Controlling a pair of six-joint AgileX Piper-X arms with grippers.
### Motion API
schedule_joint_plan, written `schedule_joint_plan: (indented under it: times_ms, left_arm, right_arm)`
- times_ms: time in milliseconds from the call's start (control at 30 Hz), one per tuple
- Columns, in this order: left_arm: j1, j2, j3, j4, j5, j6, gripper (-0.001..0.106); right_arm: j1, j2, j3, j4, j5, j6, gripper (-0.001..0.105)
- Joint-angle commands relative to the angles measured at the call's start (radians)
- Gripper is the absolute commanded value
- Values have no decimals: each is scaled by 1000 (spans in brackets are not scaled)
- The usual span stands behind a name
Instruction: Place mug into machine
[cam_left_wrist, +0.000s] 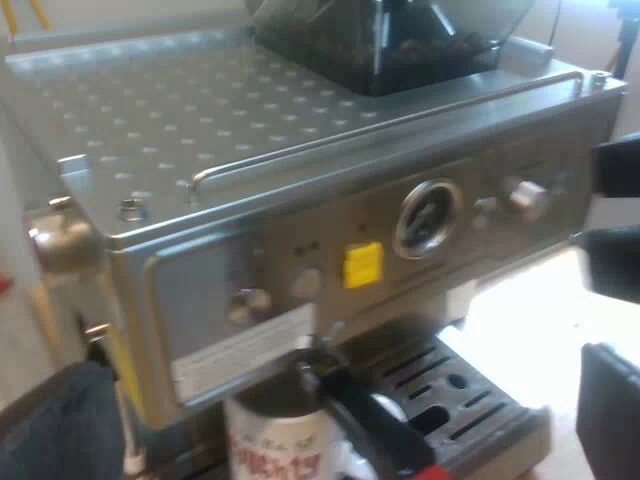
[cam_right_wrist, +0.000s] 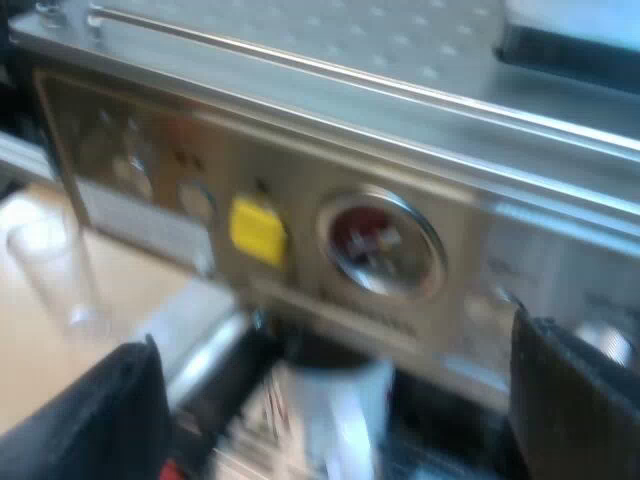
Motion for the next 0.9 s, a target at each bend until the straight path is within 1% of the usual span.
schedule_joint_plan:
  times_ms: [33, 67, 133, 167, 233, 267, 300, 333, 433, 467, 567, 633, 700, 767, 800, 833, 900]
  left_arm:
    - [63, 76, -53, 21, 1, -22, 93]
    - [87, 89, -66, 22, 9, -22, 93]
    - [164, 130, -91, 23, 57, -22, 93]
    - [177, 135, -95, 23, 66, -22, 93]
    - [239, 144, -101, 23, 69, -19, 93]
    - [239, 144, -101, 23, 69, -19, 93]
    - [251, 144, -101, 23, 69, -19, 93]
    - [284, 144, -101, 25, 69, -20, 93]
    - [306, 144, -101, 37, 69, -20, 93]
    - [307, 144, -101, 40, 69, -20, 93]
    - [306, 137, -101, 56, 58, -17, 93]
    - [306, 116, -101, 61, 13, -5, 93]
    - [306, 92, -101, 60, -7, 12, 93]
    - [306, 71, -101, 60, -7, 19, 93]
    - [306, 55, -101, 63, -7, 20, 93]
    - [306, 5, -98, 77, -7, 20, 93]
    - [302, -39, -90, 96, -7, 20, 93]
  right_arm:
    - [-138, -88, -13, 109, -48, -9, 73]
    - [-161, -101, -13, 122, -51, -9, 73]
    - [-251, -148, -13, 200, -84, 7, 73]
    - [-278, -159, -13, 221, -106, 8, 73]
    - [-396, -204, -13, 292, -180, 10, 73]
    - [-396, -204, -13, 298, -187, 12, 73]
    - [-481, -227, -13, 338, -241, 26, 73]
    - [-536, -238, -13, 355, -274, 27, 73]
    - [-708, -265, -10, 410, -363, 27, 73]
    - [-728, -269, -8, 416, -372, 27, 73]
    - [-873, -303, 19, 426, -431, 27, 73]
    - [-970, -337, 51, 436, -507, 27, 73]
    - [-1033, -365, 81, 442, -538, 27, 73]
    - [-1040, -373, 85, 442, -543, 27, 73]
    - [-1114, -429, 140, 452, -563, 21, 72]
    - [-1132, -462, 164, 460, -575, 21, 72]
    - [-1137, -515, 195, 480, -571, 21, 72]
